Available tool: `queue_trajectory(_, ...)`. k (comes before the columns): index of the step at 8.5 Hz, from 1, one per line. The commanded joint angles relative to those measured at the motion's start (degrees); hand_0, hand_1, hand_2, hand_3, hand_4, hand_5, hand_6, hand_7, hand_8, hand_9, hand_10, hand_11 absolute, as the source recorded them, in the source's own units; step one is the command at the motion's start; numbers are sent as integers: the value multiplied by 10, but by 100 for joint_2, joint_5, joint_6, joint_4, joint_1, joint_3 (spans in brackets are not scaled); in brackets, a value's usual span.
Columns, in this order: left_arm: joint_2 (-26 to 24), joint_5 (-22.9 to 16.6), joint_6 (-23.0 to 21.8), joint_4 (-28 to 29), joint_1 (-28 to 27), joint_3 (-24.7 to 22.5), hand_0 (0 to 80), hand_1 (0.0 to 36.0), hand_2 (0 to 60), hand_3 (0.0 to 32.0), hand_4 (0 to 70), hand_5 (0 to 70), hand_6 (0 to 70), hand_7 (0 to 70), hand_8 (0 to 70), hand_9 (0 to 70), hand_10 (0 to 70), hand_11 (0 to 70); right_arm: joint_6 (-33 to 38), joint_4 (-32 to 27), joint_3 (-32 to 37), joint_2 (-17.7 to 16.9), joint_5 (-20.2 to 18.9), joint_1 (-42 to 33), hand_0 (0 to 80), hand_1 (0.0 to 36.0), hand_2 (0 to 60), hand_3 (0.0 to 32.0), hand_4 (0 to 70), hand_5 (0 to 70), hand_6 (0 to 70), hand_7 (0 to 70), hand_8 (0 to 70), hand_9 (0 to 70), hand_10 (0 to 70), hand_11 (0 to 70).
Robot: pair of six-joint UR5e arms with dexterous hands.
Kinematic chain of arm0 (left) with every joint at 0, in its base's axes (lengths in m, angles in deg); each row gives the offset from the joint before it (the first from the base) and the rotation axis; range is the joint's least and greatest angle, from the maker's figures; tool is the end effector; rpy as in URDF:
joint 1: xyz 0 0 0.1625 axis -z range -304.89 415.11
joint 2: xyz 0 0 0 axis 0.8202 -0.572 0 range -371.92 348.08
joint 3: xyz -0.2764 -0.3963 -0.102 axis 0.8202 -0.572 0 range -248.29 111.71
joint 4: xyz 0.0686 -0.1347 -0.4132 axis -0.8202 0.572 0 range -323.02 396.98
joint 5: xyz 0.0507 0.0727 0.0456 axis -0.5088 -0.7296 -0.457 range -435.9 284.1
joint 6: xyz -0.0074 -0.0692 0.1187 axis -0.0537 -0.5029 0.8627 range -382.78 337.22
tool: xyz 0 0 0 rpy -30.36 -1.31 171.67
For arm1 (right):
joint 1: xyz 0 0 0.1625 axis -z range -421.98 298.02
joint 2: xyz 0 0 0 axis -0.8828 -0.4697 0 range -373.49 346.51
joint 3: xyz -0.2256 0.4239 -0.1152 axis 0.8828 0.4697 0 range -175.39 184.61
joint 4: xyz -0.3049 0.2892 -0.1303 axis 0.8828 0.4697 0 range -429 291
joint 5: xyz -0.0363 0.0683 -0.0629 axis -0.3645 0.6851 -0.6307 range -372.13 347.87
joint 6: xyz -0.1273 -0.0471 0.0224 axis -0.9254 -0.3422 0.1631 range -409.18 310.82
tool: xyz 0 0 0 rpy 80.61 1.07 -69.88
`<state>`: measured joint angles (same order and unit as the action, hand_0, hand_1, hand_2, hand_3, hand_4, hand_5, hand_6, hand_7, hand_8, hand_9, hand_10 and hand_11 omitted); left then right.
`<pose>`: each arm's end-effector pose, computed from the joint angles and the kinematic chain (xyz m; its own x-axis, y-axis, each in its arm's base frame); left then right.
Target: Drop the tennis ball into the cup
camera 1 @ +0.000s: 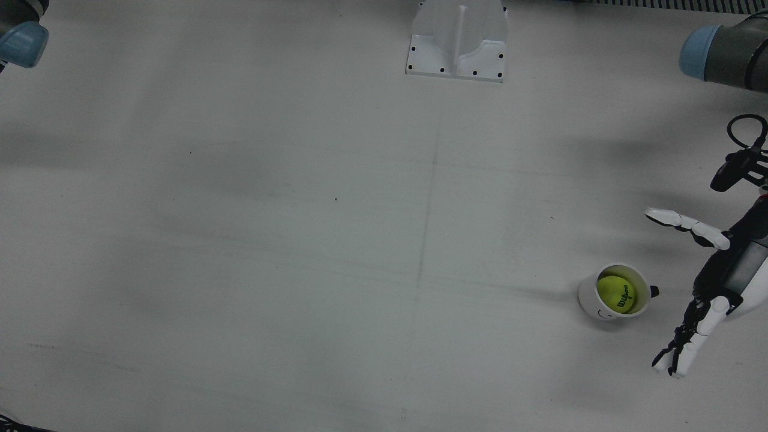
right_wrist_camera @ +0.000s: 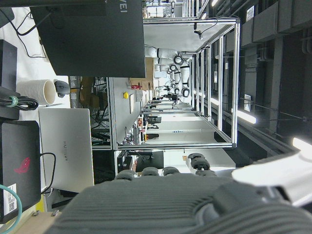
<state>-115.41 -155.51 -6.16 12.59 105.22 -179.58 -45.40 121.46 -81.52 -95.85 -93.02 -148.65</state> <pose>0.2703 -0.5699 0.4772 -0.8653 -0.4345 -0.2501 0.1375 0.2741 -0.9518 0.1195 -0.6154 0.7392 -0.9931 -0.1070 -0.0471 0.0588 -0.1094 -0.9923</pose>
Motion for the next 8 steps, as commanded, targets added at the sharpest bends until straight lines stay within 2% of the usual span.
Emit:
queue_trajectory(1,-898,-351,332,107,1277,482,395,135,158,0,2,2,5,125,0,11,0,0,0,0,0,0,3,-9,0,0,0,0,0,0,0,0,0,0,0,0)
queue_trajectory(2,-988,-362,342,171,1552,764,438,171,162,0,0,0,0,85,0,3,0,0,0,0,0,0,3,-9,0,0,0,0,0,0,0,0,0,0,0,0)
queue_trajectory(3,-980,-362,343,189,1772,950,463,191,137,0,0,0,0,81,0,2,0,0,0,0,-17,0,-6,-17,0,0,0,0,0,0,0,0,0,0,0,0)
queue_trajectory(5,-753,-371,299,76,2089,899,474,202,112,0,0,0,0,88,0,3,0,0,0,0,-18,-9,-6,-26,0,0,0,0,0,0,0,0,0,0,0,0)
queue_trajectory(7,-576,-371,246,75,2064,733,450,172,151,0,0,8,2,65,0,0,0,0,0,0,-44,-9,-6,-44,0,0,0,0,0,0,0,0,0,0,0,0)
queue_trajectory(8,-541,-371,246,-3,1960,592,459,182,150,0,0,4,1,79,0,2,0,0,-9,0,-53,-9,-6,-35,0,0,0,0,0,0,0,0,0,0,0,0)
